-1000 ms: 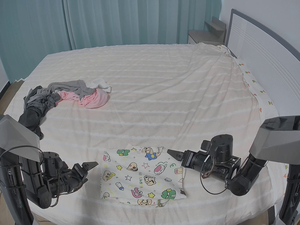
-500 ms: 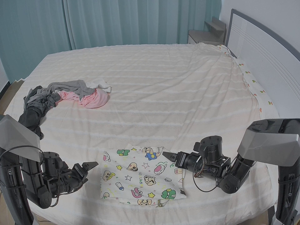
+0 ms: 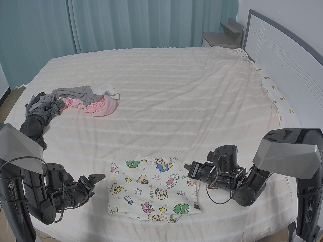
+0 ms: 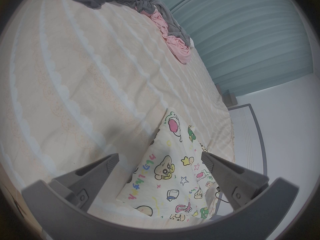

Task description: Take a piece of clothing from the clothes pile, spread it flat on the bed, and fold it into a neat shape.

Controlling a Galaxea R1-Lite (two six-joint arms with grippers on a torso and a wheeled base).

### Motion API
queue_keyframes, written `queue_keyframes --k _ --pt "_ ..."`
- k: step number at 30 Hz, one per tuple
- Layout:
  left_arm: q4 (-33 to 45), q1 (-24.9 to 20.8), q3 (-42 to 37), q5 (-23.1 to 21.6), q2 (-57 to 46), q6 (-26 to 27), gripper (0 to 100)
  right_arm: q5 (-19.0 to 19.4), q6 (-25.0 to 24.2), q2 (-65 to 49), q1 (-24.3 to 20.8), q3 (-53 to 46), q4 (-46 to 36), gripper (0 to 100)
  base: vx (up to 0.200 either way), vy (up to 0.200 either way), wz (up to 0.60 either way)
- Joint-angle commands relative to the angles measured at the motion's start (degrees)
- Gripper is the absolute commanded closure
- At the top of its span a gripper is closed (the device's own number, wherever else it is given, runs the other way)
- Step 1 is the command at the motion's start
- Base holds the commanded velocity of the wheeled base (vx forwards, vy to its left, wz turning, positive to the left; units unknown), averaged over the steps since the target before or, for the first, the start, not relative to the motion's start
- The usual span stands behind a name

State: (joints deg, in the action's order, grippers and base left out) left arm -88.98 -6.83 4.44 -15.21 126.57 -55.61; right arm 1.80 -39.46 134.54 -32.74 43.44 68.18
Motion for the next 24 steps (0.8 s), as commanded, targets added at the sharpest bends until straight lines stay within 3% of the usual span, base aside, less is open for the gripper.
queue_keyframes --k 1,13,24 --pt "-1.02 0.06 0.05 0.01 0.08 -0.02 0 -0.22 0.00 0.03 1.45 0.86 0.46 100 0.000 0.000 0.00" --pt "-1.02 0.06 0.05 0.01 0.16 -0.02 0 -0.31 -0.09 0.73 5.59 3.15 0.99 100 0.000 0.000 0.00" --pt "-1.02 0.06 0.13 0.01 0.51 -0.02 0 -0.22 0.17 3.89 5.76 4.55 0.81 100 0.000 0.000 0.00"
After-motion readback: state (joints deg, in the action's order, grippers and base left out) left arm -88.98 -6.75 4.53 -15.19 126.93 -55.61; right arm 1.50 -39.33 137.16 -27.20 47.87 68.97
